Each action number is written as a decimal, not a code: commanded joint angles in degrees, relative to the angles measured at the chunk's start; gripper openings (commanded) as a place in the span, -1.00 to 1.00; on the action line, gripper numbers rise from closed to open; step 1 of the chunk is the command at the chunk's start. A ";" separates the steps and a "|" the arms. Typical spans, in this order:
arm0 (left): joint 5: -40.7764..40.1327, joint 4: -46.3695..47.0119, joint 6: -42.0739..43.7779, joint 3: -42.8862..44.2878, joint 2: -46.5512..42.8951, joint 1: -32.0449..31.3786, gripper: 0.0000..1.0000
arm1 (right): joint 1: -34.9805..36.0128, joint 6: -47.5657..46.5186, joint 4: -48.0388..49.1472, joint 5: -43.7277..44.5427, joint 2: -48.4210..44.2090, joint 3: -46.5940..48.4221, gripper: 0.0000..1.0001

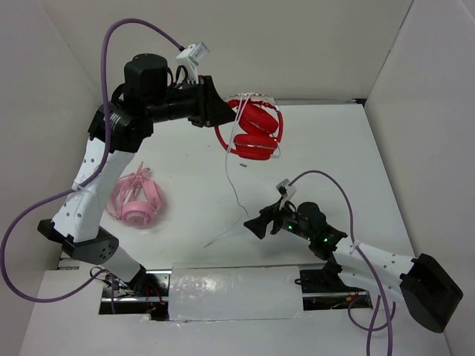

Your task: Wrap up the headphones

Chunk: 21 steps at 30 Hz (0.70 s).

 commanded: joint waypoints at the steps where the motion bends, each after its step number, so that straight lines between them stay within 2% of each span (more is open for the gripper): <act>1: 3.04 5.26 -0.86 2.72 -1.01 -0.60 -1.00 | 1.92 -4.16 17.84 2.29 1.47 -3.25 0.99; 5: 3.83 5.26 -0.95 2.80 -1.01 -1.03 -1.00 | 4.82 -6.00 23.20 2.73 5.78 -2.11 0.99; 9: 4.62 5.08 -1.12 2.80 -0.92 -1.21 -1.00 | 7.46 -8.64 28.73 7.38 10.44 0.08 0.99; 16: 6.12 5.52 -1.21 2.19 -1.97 -2.18 -1.00 | 7.38 -8.82 41.66 12.58 26.16 5.80 0.96; 17: 6.12 5.35 -1.21 2.19 -2.06 -2.35 -1.00 | 7.29 -8.21 45.24 13.97 27.57 6.06 0.91; 18: 6.38 5.26 -1.04 2.10 -2.58 -2.35 -1.00 | 7.20 -7.42 46.49 14.51 29.67 6.24 0.69; 19: 6.65 5.17 -0.95 1.84 -2.94 -2.61 -1.00 | 7.03 -6.63 47.55 14.69 30.57 6.68 0.57; 20: 7.52 5.52 -0.86 1.32 -3.29 -2.62 -1.00 | 6.59 -6.01 49.21 15.38 31.44 6.86 0.29; 21: 8.31 5.87 -1.12 0.61 -4.34 -2.70 -1.00 | 5.98 -5.05 50.45 16.17 32.85 6.94 0.22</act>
